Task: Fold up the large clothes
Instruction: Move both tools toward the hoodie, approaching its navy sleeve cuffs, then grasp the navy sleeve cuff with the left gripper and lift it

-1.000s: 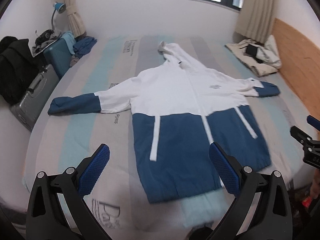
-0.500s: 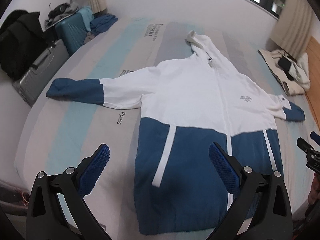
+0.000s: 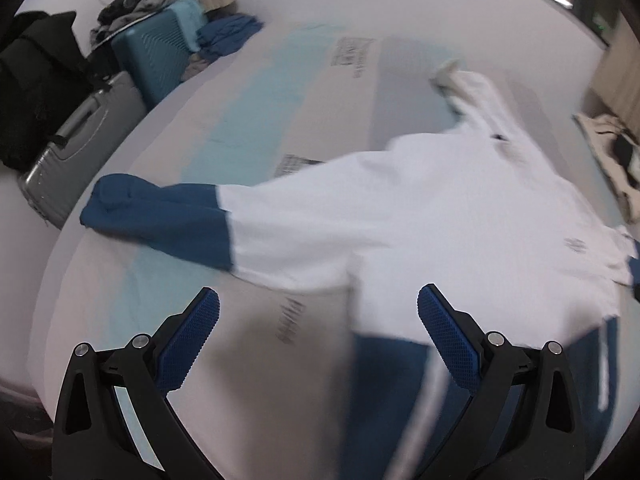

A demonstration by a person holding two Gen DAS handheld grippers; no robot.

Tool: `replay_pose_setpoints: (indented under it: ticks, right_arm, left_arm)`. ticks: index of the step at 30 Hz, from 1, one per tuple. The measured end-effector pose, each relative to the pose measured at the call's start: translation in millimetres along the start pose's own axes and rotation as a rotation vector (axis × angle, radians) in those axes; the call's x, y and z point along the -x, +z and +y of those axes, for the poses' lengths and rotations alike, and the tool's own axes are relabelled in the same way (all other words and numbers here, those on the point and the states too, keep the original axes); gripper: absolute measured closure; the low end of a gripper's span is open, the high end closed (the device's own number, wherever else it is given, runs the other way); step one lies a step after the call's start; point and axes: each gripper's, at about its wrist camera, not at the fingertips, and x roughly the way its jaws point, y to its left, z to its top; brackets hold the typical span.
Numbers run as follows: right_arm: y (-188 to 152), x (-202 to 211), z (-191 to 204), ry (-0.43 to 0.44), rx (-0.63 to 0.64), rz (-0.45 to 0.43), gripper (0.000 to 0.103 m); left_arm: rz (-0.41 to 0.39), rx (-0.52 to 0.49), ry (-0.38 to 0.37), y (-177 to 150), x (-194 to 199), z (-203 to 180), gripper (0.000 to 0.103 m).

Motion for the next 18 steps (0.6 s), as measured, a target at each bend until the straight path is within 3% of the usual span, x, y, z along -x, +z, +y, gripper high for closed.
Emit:
replay_pose_setpoints:
  ticks: [2, 5, 8, 11, 15, 18]
  right_arm:
    - [10.1, -16.0, 9.6, -0.034, 0.013, 0.001, 0.007]
    - [23.2, -38.9, 20.2, -0.063, 0.026, 0.016, 0.007]
    - [33.2, -59.8, 26.2, -0.088, 0.034, 0.036, 0.007]
    - [43.7, -79.9, 28.8, -0.1, 0.051, 0.053, 0.007]
    - [51.6, -103.8, 31.9, -0.118, 0.08, 0.083, 0.007]
    - [53.5, -119.1, 30.1, -0.114, 0.069, 0.118, 0.007]
  left_arm:
    - [0.019, 0.032, 0.05, 15.8, -24.8, 29.3, 0.006]
    - [0.042, 0.127, 0.068, 35.5, -53.5, 85.1, 0.006]
    - [0.044, 0.181, 0.18, 51.0, -83.2, 146.6, 0.006]
    - [0.075, 0.254, 0.24, 60.4, -110.7, 209.6, 0.006]
    - [0.081, 0.331, 0.248, 71.1, -132.8, 277.7, 0.006]
    - [0.108, 0.335, 0.238, 76.3, -154.9, 307.3, 0.006]
